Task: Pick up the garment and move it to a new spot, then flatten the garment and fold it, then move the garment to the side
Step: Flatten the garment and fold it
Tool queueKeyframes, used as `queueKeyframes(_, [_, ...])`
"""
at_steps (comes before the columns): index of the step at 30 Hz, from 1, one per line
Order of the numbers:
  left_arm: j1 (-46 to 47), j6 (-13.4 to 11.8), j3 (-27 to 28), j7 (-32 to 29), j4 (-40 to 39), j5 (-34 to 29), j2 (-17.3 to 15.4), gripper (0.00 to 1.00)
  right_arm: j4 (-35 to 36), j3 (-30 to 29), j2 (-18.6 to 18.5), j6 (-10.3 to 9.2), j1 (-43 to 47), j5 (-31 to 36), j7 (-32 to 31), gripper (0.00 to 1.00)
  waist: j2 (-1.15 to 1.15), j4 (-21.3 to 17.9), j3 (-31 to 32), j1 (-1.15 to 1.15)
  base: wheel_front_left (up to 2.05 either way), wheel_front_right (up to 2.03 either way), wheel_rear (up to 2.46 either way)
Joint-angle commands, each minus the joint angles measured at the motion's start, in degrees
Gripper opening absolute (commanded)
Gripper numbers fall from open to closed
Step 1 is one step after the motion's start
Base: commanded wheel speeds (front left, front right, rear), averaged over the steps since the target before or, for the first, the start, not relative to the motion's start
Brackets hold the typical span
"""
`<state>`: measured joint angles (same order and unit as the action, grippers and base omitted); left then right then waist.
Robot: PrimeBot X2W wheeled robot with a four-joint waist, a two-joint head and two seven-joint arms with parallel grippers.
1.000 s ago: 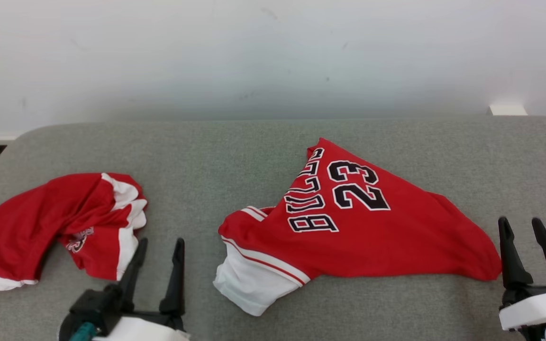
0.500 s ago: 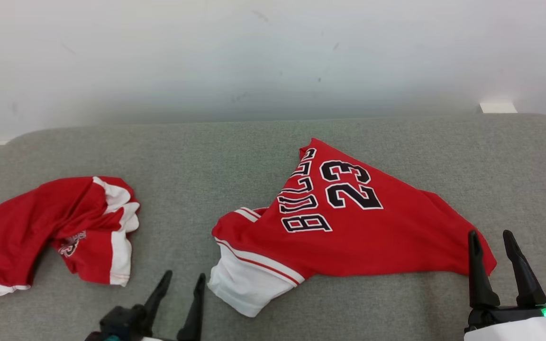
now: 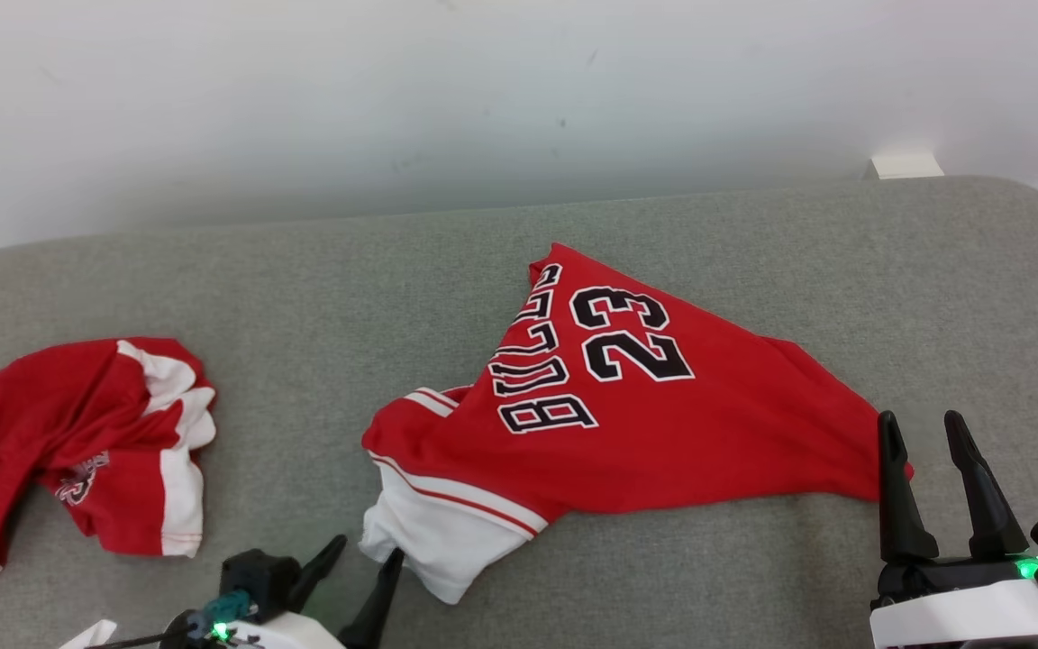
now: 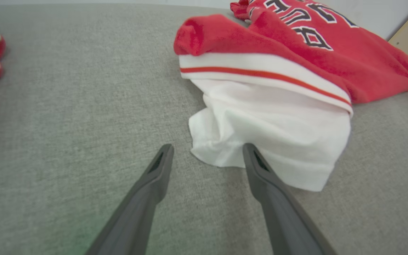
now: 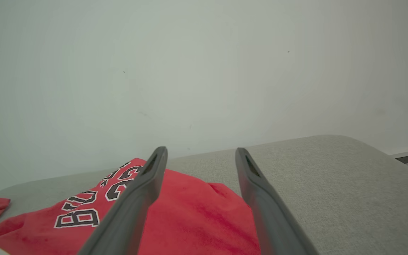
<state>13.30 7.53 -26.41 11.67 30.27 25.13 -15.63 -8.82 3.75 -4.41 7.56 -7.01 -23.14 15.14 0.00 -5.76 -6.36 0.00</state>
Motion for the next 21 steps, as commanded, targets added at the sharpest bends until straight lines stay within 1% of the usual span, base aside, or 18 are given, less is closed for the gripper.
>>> queueKeyframes(1, [0.5,-0.1,-0.2,0.2,0.2,0.3,-0.2,1.00,-0.1,0.0,-0.1,-0.15,-0.3,0.5,0.0,1.00,0.00,-0.3,-0.2,0.00,0.00,0.00,0.00])
queueKeyframes(4, [2.9,-0.1,-3.0,-0.1,2.4,2.8,-0.9,1.00,-0.2,0.0,0.1,-0.15,-0.6,0.4,0.0,1.00,0.00,-0.9,-0.8,0.00,0.00,0.00,0.00])
queueKeyframes(5, [3.6,-0.1,-4.0,0.0,3.0,3.5,-1.2,0.96,-0.2,0.0,0.1,-0.15,-0.8,0.4,0.0,1.00,0.00,-1.0,-0.9,0.00,0.00,0.00,0.00])
queueKeyframes(6, [4.2,-0.1,-4.9,0.2,3.5,3.8,-1.4,0.79,-0.2,0.0,0.1,-0.15,-0.8,0.4,0.0,1.00,0.00,-1.1,-1.0,0.00,0.00,0.00,0.00])
queueKeyframes(7, [4.7,-0.1,-5.5,0.5,4.0,4.5,-1.6,0.40,-0.3,-0.1,0.2,-0.15,-0.8,0.5,0.0,1.00,0.00,-1.2,-1.0,0.00,0.00,0.00,0.00])
queueKeyframes(8, [5.1,-0.1,-6.2,0.6,4.4,4.9,-1.8,0.11,-0.3,-0.1,0.3,-0.15,-0.8,0.5,0.0,1.00,0.00,-1.3,-1.1,0.00,0.00,0.00,0.00])
queueKeyframes(9, [5.6,-0.1,-6.9,0.9,4.9,5.4,-2.0,0.00,-0.4,-0.2,0.3,-0.15,-0.9,0.6,0.0,1.00,0.00,-1.3,-1.2,0.00,0.00,0.00,0.00])
queueKeyframes(15, [7.0,-0.1,-9.0,1.8,6.1,7.2,-2.9,0.00,-0.4,-1.4,0.7,-0.15,-0.4,0.8,0.0,1.00,0.00,0.2,-0.9,0.00,0.00,0.00,0.00])
queueKeyframes(17, [6.7,-0.1,-9.1,1.9,4.9,8.2,-2.9,0.00,-0.3,-1.9,0.8,-0.15,0.0,0.9,0.0,1.00,0.00,1.3,-0.4,0.00,0.00,0.00,0.00])
queueKeyframes(21, [4.9,-0.1,-8.7,0.8,0.2,10.7,-4.4,0.00,0.0,-3.0,0.7,-0.15,0.7,1.2,0.0,1.00,0.00,3.9,0.4,0.00,0.00,0.00,0.00])
